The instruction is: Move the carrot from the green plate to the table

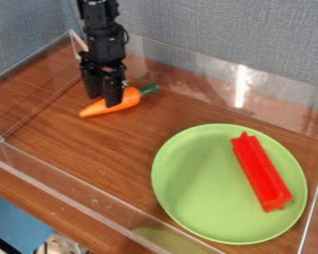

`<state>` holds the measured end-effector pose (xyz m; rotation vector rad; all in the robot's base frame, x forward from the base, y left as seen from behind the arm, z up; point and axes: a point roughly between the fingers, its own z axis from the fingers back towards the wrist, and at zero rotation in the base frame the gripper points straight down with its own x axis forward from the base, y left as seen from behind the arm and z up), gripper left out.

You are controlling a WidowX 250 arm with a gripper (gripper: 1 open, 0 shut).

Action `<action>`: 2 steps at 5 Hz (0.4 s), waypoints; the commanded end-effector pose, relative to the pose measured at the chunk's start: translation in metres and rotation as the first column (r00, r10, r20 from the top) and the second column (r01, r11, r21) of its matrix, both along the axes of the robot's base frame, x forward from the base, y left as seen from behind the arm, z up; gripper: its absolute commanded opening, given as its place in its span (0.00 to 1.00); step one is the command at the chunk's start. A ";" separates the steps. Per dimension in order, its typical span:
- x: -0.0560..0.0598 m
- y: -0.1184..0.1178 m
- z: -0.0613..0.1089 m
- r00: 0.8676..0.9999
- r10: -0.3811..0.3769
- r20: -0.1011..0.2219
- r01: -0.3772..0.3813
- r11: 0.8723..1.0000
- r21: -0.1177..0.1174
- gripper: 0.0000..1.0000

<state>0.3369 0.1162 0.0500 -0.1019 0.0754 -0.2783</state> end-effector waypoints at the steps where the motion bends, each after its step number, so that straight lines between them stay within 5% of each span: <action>1: 0.007 -0.001 0.020 0.997 0.002 0.079 -0.006 0.999 0.039 0.00; 2: 0.009 0.000 0.013 0.997 0.018 0.074 -0.020 0.999 0.030 1.00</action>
